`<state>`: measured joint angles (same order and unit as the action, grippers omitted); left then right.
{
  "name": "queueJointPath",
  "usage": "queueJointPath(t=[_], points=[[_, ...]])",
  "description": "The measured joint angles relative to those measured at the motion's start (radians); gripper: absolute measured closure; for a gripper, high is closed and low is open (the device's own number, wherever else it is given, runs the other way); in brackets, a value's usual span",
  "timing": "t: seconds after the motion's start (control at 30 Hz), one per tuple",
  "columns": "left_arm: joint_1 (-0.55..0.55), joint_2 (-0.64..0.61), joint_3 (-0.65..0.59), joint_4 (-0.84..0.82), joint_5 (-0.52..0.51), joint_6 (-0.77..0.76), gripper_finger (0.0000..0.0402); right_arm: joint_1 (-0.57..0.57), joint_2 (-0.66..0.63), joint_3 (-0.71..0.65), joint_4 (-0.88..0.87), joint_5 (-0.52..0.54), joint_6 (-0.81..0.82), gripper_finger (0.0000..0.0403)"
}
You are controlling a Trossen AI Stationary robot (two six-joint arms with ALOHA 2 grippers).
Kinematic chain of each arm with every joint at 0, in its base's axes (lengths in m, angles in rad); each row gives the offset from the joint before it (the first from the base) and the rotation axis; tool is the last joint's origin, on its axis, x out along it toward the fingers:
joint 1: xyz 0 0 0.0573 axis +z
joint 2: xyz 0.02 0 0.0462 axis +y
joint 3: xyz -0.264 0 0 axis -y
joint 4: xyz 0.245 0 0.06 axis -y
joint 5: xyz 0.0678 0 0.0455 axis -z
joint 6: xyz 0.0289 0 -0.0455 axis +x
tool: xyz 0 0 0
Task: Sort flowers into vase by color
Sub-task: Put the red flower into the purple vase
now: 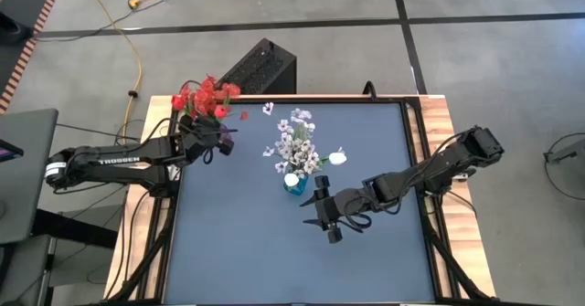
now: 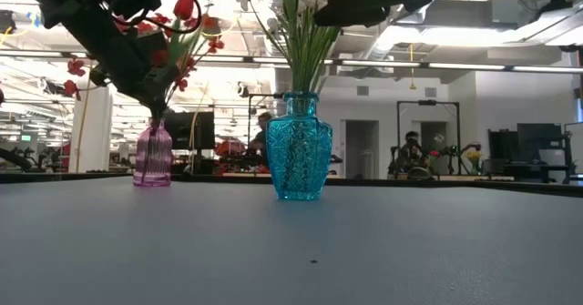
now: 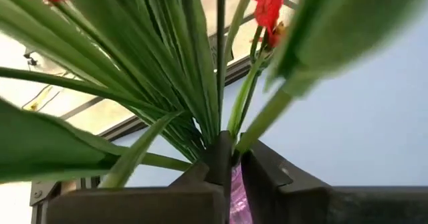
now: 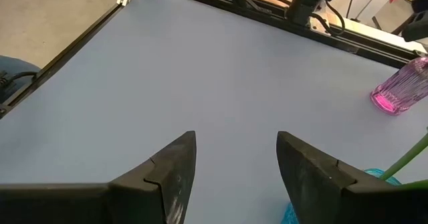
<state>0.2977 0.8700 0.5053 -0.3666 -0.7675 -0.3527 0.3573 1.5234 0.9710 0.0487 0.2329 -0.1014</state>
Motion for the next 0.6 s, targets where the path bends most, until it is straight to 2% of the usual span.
queueJointPath(t=[0.33, 0.6], points=[[-0.001, 0.000, 0.019, -0.013, 0.025, 0.024, 0.0301, 0.000, -0.007, 0.000, -0.014, 0.000, 0.000, 0.0171], [0.000, 0.000, 0.098, -0.120, 0.089, 0.052, 0.0288, 0.000, -0.031, 0.000, -0.034, 0.000, -0.001, 0.0171]])
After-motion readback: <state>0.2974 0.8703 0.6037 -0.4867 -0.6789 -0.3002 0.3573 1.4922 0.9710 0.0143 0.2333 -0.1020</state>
